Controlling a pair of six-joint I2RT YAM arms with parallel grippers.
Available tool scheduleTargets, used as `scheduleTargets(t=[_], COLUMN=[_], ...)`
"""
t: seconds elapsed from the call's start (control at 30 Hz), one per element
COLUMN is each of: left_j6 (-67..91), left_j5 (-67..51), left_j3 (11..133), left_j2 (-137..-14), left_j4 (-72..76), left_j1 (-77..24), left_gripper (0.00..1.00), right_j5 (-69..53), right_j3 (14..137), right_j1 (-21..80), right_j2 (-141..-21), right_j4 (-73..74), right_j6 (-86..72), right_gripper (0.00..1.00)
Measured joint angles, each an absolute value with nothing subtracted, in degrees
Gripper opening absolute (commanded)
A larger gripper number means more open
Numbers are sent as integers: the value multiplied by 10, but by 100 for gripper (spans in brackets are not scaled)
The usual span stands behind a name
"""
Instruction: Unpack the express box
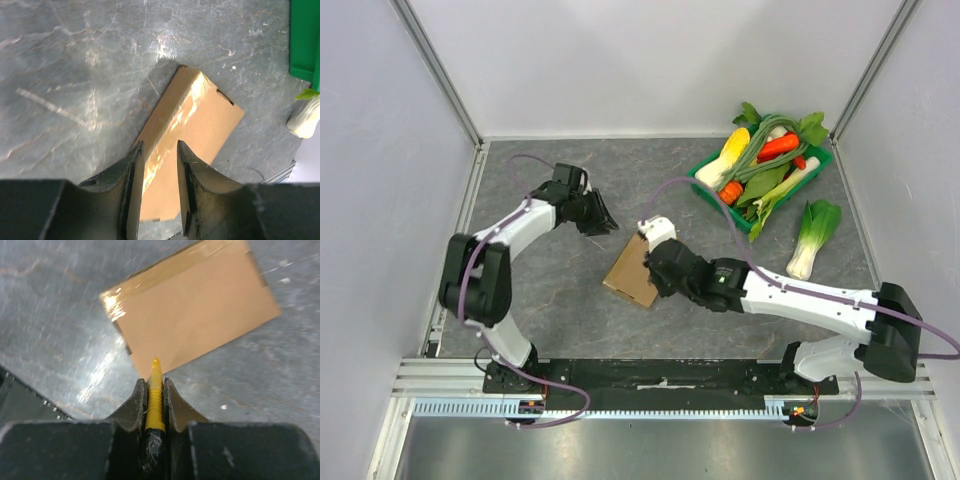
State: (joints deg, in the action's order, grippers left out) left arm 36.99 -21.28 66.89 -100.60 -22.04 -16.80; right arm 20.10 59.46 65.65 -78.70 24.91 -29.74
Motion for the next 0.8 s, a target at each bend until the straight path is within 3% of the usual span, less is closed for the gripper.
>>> scheduleTargets(t=[0.17, 0.37, 0.8], left_j6=[370, 382, 396], left_j5=[-151, -121, -153], left_j3=[616, 481, 399], left_j2=[-872, -757, -775], left_j4=[-267, -322, -329], left_j1=[-165, -173, -207], left_gripper=[32, 30, 30], right_j5=[231, 231, 174], right_j3=[613, 677, 722], right_j1=[558, 446, 394], right_j2=[-783, -907, -996], right_j4=[243, 220, 201], right_j6=[-275, -237, -224], right_gripper=[0, 0, 0])
